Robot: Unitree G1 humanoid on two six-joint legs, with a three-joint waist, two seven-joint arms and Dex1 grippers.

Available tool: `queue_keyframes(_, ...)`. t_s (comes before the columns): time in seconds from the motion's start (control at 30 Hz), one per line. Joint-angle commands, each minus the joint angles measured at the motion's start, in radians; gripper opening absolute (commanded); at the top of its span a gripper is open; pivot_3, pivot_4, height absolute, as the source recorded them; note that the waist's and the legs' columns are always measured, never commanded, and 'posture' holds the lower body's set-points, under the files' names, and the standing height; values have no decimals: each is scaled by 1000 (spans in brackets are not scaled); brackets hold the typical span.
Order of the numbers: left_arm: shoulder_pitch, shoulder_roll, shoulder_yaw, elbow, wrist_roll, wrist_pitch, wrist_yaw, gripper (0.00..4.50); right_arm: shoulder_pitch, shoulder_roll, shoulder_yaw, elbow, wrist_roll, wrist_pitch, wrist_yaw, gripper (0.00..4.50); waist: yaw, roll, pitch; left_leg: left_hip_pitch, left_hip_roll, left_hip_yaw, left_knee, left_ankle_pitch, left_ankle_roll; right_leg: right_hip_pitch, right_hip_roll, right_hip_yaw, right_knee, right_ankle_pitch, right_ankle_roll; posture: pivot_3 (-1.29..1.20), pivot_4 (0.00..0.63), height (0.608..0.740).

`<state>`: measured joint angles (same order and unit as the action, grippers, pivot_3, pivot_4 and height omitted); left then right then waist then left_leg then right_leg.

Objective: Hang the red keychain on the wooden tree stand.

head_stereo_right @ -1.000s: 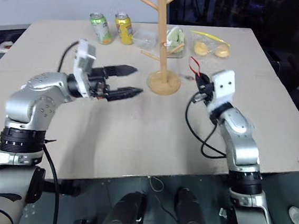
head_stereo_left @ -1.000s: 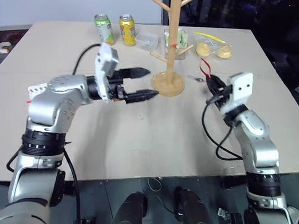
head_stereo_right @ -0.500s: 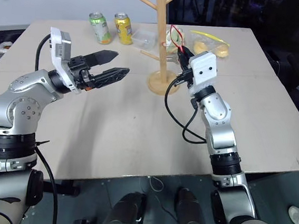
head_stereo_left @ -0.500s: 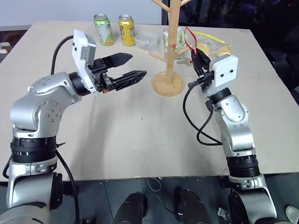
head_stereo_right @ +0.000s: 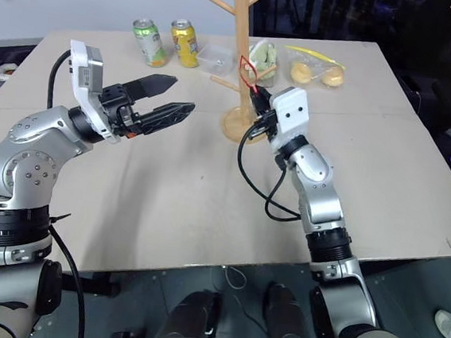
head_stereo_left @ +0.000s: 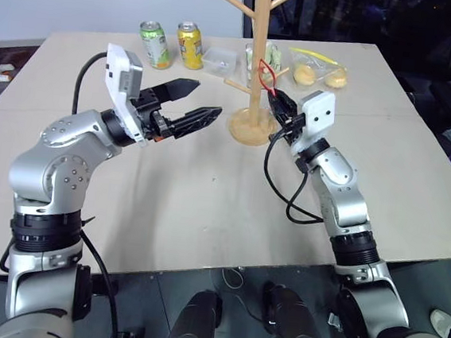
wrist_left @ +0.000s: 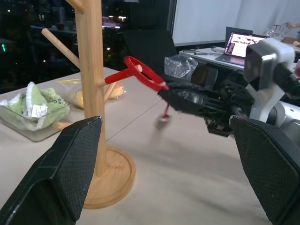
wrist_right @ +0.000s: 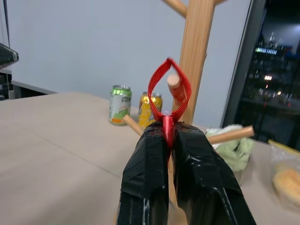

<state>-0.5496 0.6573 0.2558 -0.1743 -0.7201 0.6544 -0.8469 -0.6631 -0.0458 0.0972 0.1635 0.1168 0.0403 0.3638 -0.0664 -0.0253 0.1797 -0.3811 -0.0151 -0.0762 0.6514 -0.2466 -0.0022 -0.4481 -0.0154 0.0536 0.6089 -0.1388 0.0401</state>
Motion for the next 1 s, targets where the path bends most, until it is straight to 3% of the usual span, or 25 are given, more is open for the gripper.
queue_keyframes(0.03, -13, 15, 7, -32, -15, -4, -3, 4500, -47, 7, -35, -14, 27, 26, -18, 33, 0, 0, 0, 0, 0, 0, 0, 0, 0, 0, 0, 0, 0, 0, 0, 0, 150, 740)
queue_keyframes(0.33, -33, 16, -11, -5, -3, -17, -16, 4500, -58, -7, -23, -27, 20, 73, -1, 33, 0, 0, 0, 0, 0, 0, 0, 0, 0, 0, 0, 0, 0, 0, 0, 0, 150, 740)
queue_keyframes(0.43, -39, 17, -18, 7, 2, -23, -23, 4500, -54, -15, -11, -44, 33, 100, 34, 1098, -1, 0, 0, 0, 0, 0, 0, 0, 0, 0, 0, 0, 0, 0, 0, 0, 150, 740)
queue_keyframes(0.57, -44, 20, -30, 23, 23, -35, -31, 4500, -29, -32, -14, -90, 66, 148, 81, 3055, -1, 0, 0, 0, 0, 0, 0, 0, 0, 0, 0, 0, 0, 0, 0, 0, 150, 740)
queue_keyframes(0.67, -51, 42, -39, 44, 41, -29, -43, 4500, 23, -113, -34, -179, 115, 238, 156, 4461, 1, 0, 0, -1, 0, -1, 0, 0, 0, 0, 0, -1, 0, 0, 0, 0, 150, 740)
queue_keyframes(1.0, -44, 165, -128, 87, 113, -27, -176, 4500, 124, -506, -180, -323, 254, 558, 326, 4461, 6, 0, 0, -1, -1, 1, 0, 0, 0, 0, 0, 0, -1, -2, -3, 0, 150, 740)
